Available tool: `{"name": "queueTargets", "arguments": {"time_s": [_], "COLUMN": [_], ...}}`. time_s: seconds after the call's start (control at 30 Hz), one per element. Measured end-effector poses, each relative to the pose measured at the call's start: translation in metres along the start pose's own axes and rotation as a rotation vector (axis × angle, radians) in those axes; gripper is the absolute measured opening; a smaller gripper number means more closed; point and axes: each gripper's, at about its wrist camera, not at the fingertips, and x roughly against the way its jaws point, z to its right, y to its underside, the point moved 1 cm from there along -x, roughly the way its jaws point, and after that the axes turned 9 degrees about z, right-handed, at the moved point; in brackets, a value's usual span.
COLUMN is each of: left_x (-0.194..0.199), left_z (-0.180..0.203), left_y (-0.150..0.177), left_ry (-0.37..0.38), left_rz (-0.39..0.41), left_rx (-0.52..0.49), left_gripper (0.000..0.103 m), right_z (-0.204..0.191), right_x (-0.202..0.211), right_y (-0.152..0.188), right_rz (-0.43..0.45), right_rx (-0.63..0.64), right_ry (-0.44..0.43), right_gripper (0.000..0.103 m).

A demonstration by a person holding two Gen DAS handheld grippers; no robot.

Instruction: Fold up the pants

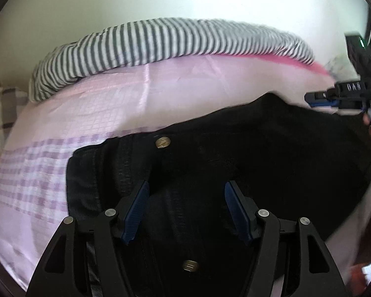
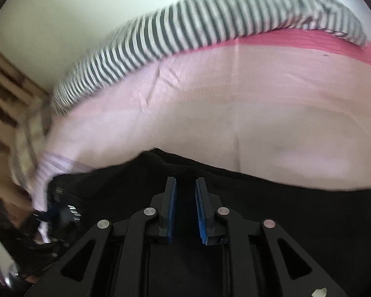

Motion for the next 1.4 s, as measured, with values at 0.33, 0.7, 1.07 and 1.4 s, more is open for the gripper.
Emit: {"name": "queueTargets", "arguments": {"time_s": [0.33,0.7,1.07,1.4], "left_x": [0.021,-0.014,-0.03,-0.054], "left_z": [0.075,0.167,0.205,0.198], "left_y": [-0.027,-0.02,-0.006,0.01], "left_ry": [0.226,0.299,0.283,0.206], "left_rz": [0.07,-0.024,-0.065,-0.143], "left_rx": [0.029,-0.058,-0.13,-0.116], "left_gripper": [0.07,0.07,0.07,0.07], "right_z": [0.118,0.264,0.32,0.338], "right_x": [0.164,0.26,0.254,0.236], "right_y": [0.061,0.168,0.184,0.159], "right_rz": [0.213,0.354,0.415,0.473], "right_rx": [-0.303,-0.714,-0.842,-0.811], "right_ry": [0.117,0.302,0.26,0.205], "right_gripper": [0.029,0.03,0.03,0.026]}}
